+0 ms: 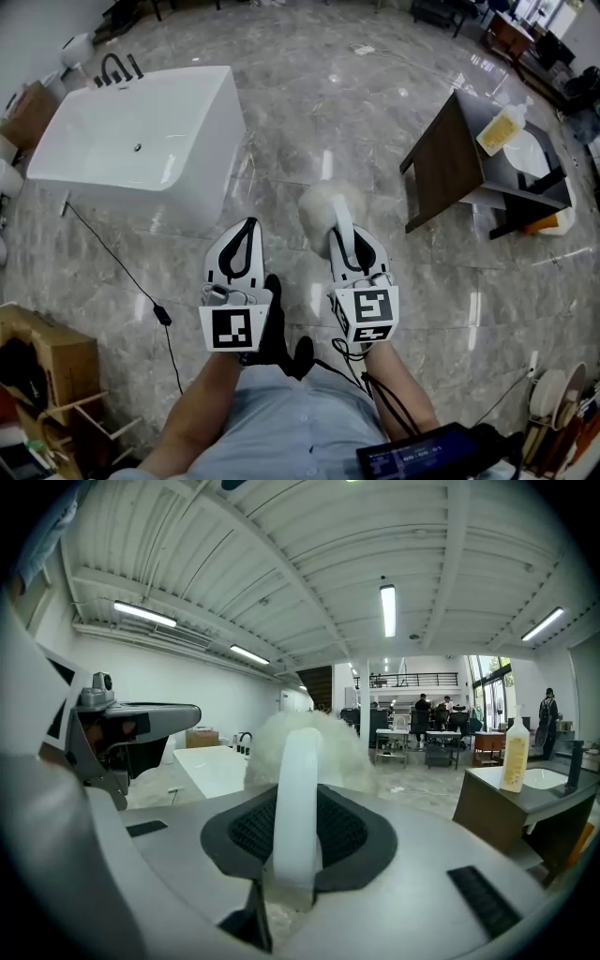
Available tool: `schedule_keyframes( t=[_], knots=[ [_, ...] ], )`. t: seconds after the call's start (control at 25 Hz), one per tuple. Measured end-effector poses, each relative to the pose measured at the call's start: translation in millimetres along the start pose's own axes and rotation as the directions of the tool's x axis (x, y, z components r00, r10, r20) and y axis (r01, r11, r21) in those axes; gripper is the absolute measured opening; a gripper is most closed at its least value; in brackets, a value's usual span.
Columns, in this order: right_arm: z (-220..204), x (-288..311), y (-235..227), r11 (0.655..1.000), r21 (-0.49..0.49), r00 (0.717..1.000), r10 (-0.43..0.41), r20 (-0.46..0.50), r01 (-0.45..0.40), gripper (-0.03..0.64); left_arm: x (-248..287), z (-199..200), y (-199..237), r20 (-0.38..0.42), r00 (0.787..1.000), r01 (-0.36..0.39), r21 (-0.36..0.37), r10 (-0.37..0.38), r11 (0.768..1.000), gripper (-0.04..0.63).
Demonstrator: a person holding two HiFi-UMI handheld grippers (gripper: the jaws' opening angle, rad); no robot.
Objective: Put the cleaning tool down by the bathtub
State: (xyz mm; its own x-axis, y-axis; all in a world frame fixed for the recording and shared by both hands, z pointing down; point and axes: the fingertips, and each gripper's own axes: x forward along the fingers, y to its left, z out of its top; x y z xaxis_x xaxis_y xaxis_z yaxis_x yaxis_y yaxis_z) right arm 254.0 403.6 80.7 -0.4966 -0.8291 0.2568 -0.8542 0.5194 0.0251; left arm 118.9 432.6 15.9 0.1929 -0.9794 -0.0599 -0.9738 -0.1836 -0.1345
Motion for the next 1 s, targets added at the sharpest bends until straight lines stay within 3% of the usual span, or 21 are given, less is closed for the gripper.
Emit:
schedule_keyframes(
  t=[0.28, 0.6, 1.0],
  knots=[
    [6.2, 103.3, -9.0, 1.000, -0.008, 0.999, 0.005, -0.033, -0.005, 0.098, 82.1, -27.0, 59.4, -0.015, 1.000, -0.003, -0.033, 0.002, 0.999, 0.017],
    [39.4, 210.7, -11.6, 1.000, -0.002, 0.999, -0.001, -0.040, 0.001, 0.098, 168.8, -43.6, 137.0, -0.022, 1.000, 0.005, -0.010, -0.006, 1.000, 0.017],
    [60.1, 301.0, -5.8, 1.000, 0.001, 0.999, -0.023, -0.040, 0.023, 0.098, 238.1, -58.6, 193.2, -0.010, 0.999, 0.043, -0.008, -0.043, 0.999, 0.017]
  ],
)
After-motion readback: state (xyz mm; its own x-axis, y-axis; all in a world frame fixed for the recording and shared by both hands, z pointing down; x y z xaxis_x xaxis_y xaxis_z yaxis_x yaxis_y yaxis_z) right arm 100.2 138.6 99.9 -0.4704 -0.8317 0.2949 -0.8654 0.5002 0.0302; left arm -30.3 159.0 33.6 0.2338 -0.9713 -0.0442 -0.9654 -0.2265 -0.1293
